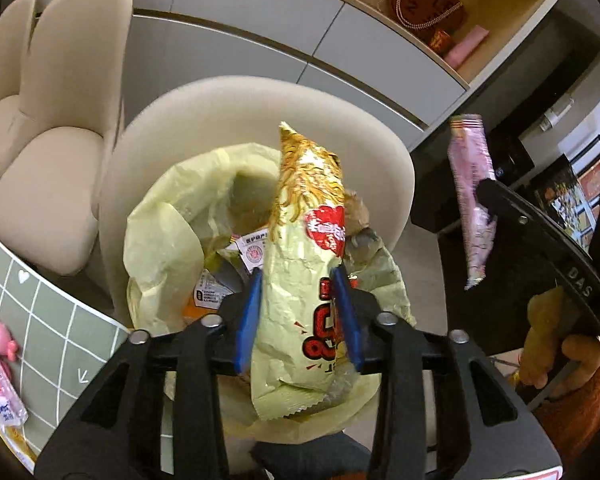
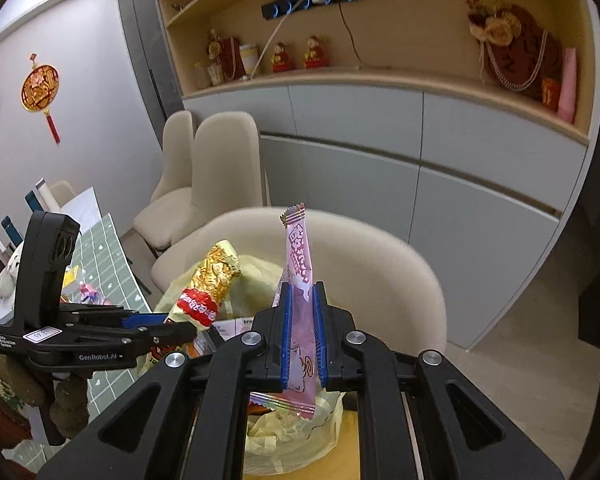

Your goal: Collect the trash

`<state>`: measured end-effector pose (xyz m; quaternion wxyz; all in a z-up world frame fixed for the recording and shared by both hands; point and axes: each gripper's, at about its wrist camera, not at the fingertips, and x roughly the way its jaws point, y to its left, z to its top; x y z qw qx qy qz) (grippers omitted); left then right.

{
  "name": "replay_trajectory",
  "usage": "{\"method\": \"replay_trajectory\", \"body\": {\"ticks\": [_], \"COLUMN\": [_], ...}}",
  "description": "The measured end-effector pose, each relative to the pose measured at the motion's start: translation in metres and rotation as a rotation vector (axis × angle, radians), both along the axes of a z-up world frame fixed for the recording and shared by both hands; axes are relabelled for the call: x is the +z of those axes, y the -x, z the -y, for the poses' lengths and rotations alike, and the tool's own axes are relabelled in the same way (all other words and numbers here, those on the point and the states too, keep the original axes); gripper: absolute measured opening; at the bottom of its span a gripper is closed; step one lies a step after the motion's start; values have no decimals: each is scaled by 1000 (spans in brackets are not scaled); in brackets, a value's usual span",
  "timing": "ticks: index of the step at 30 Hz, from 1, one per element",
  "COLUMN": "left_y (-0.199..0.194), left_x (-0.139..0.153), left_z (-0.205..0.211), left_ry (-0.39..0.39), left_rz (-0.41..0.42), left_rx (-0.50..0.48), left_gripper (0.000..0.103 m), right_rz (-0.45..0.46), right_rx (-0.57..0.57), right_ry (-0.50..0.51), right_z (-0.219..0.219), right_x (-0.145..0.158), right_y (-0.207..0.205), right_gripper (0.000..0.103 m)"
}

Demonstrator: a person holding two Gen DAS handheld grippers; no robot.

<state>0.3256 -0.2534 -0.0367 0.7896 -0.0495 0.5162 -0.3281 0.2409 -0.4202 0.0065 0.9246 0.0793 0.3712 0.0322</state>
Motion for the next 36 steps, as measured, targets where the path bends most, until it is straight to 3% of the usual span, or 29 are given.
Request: {"method": "replay_trajectory", "body": {"ticks": [11,14,17,19,23,28,32,36], "left_y": [7,7,1,1,-7,-13,-17,-22], "left_x": [21,26,19,16,6,-11,0,14], "left_z": [-68,-85,-82,-70,-44,-18,-40,-77], "left_ry": [17,37,80,83,88,73,115,87], "left_rz": [46,55,-8,-3,-11,-47,-24,27], "left_rx": [151,175,124,90,33,-24,41,140], "left_gripper": [45,48,49,48,32,31,33,35], "right_rz": [-74,-80,-75,-76,-74,-100,-113,-151], "right_rx": [202,241,215,170,55,10,122,319], "right_ry": [-88,-44,14,6,38,17,-16,-129], "right_z": [-55,-78,-82,-71,-38,-15,-34,-75], "right_x": [-26,-27,-24,-21,-18,-18,-19,-34], "right_y": [-45,-58,-69,-74,-69,-50,-51,-62], "right_gripper": [11,11,11,12,11,12,12,11]}}
